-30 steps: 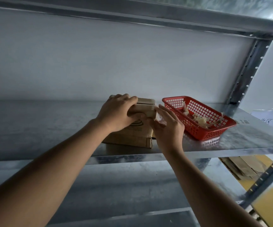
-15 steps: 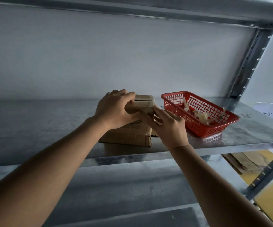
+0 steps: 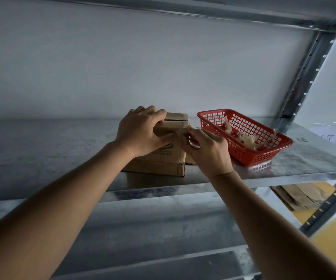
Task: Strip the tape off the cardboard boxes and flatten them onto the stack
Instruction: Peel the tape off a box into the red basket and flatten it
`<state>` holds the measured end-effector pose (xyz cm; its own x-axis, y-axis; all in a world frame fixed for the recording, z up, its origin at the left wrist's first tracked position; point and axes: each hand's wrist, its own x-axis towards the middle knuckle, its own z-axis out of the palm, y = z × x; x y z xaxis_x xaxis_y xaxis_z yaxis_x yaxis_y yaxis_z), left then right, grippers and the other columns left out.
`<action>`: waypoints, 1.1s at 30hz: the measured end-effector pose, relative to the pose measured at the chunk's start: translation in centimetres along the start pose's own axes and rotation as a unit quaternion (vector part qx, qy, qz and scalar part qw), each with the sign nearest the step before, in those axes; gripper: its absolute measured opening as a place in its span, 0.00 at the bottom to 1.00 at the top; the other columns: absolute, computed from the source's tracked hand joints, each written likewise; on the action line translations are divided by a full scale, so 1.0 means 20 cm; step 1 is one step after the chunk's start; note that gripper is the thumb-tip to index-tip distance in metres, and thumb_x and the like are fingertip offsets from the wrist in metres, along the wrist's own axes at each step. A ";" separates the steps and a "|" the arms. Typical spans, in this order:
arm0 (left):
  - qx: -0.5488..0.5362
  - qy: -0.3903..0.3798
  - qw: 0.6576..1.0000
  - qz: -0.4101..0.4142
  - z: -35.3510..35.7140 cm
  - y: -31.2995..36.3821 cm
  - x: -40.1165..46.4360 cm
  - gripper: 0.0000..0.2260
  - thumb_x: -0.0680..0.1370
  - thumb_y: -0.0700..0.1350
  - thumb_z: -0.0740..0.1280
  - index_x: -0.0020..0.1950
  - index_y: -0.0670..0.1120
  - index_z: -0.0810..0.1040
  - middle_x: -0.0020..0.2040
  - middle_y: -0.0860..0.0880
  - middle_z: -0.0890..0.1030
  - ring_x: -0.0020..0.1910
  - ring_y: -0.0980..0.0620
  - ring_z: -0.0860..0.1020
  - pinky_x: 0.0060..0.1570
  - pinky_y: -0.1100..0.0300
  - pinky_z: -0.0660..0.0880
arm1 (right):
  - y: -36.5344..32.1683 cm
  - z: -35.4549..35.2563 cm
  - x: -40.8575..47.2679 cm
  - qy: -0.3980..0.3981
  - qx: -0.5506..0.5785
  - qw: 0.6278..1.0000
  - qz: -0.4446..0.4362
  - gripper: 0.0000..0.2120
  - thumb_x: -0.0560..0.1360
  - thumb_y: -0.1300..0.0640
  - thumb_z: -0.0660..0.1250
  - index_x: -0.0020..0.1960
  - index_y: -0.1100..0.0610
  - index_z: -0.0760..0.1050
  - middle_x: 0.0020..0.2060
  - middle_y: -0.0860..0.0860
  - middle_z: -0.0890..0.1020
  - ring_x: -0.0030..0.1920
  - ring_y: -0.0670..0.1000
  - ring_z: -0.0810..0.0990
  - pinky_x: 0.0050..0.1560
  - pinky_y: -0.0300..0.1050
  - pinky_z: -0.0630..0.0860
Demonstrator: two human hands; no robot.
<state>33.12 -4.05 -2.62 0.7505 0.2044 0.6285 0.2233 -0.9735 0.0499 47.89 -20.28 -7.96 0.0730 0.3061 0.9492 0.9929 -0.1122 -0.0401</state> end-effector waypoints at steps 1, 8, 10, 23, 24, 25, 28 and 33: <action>-0.004 -0.005 1.000 -0.002 0.00 -0.01 0.00 0.23 0.73 0.73 0.58 0.48 0.53 0.73 0.45 0.56 0.76 0.47 0.52 0.73 0.40 0.58 0.64 | -0.01 0.00 0.00 -0.003 -0.006 1.000 0.007 0.23 0.83 0.43 0.64 0.50 0.63 0.84 0.35 0.53 0.84 0.31 0.50 0.82 0.26 0.47 0.78; -0.060 -0.053 0.997 0.006 -0.04 -0.05 -0.01 0.16 0.74 0.64 0.59 0.54 0.56 0.75 0.49 0.59 0.76 0.52 0.52 0.72 0.44 0.56 0.66 | -0.11 0.03 0.02 -0.025 -0.056 0.991 0.116 0.19 0.72 0.43 0.79 0.42 0.58 0.78 0.34 0.50 0.81 0.29 0.49 0.78 0.25 0.35 0.64; -0.059 -0.052 0.997 0.007 -0.04 -0.05 -0.02 0.16 0.74 0.63 0.59 0.55 0.56 0.75 0.50 0.58 0.76 0.53 0.52 0.73 0.44 0.56 0.66 | -0.14 0.03 0.01 -0.020 -0.034 0.989 0.143 0.18 0.72 0.44 0.79 0.43 0.57 0.78 0.38 0.50 0.83 0.33 0.50 0.81 0.26 0.39 0.70; -0.041 -0.047 0.998 -0.002 -0.03 -0.06 -0.04 0.14 0.78 0.57 0.66 0.62 0.55 0.73 0.57 0.57 0.77 0.59 0.50 0.72 0.47 0.55 0.67 | -0.20 0.07 -0.04 0.045 0.035 0.970 0.235 0.12 0.74 0.50 0.78 0.47 0.57 0.80 0.42 0.48 0.82 0.40 0.46 0.79 0.38 0.40 0.74; -0.041 -0.046 0.998 -0.002 -0.03 -0.06 -0.04 0.14 0.78 0.57 0.66 0.62 0.55 0.73 0.57 0.57 0.77 0.59 0.51 0.72 0.47 0.55 0.67 | -0.20 0.08 -0.04 0.045 0.034 0.969 0.242 0.12 0.73 0.50 0.78 0.47 0.57 0.80 0.42 0.48 0.83 0.41 0.45 0.79 0.39 0.39 0.72; -0.040 -0.045 0.998 -0.003 -0.03 -0.06 -0.04 0.14 0.78 0.57 0.66 0.62 0.55 0.73 0.58 0.57 0.77 0.59 0.51 0.72 0.47 0.55 0.67 | -0.20 0.08 -0.04 0.045 0.034 0.967 0.248 0.12 0.73 0.50 0.79 0.48 0.57 0.80 0.43 0.48 0.83 0.41 0.45 0.79 0.39 0.37 0.71; -0.043 -0.044 0.998 -0.002 -0.02 -0.05 -0.03 0.14 0.79 0.57 0.66 0.62 0.55 0.73 0.58 0.57 0.77 0.59 0.51 0.72 0.47 0.54 0.67 | -0.22 0.10 -0.04 0.051 0.043 0.960 0.271 0.15 0.72 0.49 0.80 0.49 0.57 0.79 0.44 0.48 0.82 0.42 0.45 0.79 0.41 0.39 0.72; -0.043 -0.048 0.998 -0.001 -0.02 -0.06 -0.03 0.14 0.79 0.57 0.66 0.63 0.55 0.73 0.59 0.57 0.77 0.59 0.51 0.72 0.47 0.54 0.66 | -0.26 0.12 -0.04 0.067 0.062 0.952 0.292 0.15 0.72 0.50 0.79 0.50 0.57 0.78 0.45 0.48 0.82 0.43 0.45 0.78 0.42 0.43 0.76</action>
<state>32.14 -3.05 -2.69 0.8076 0.2112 0.5506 0.1741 -0.9774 0.1196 42.88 -17.73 -9.30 0.6108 0.1008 0.7853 0.7913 -0.1113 -0.6012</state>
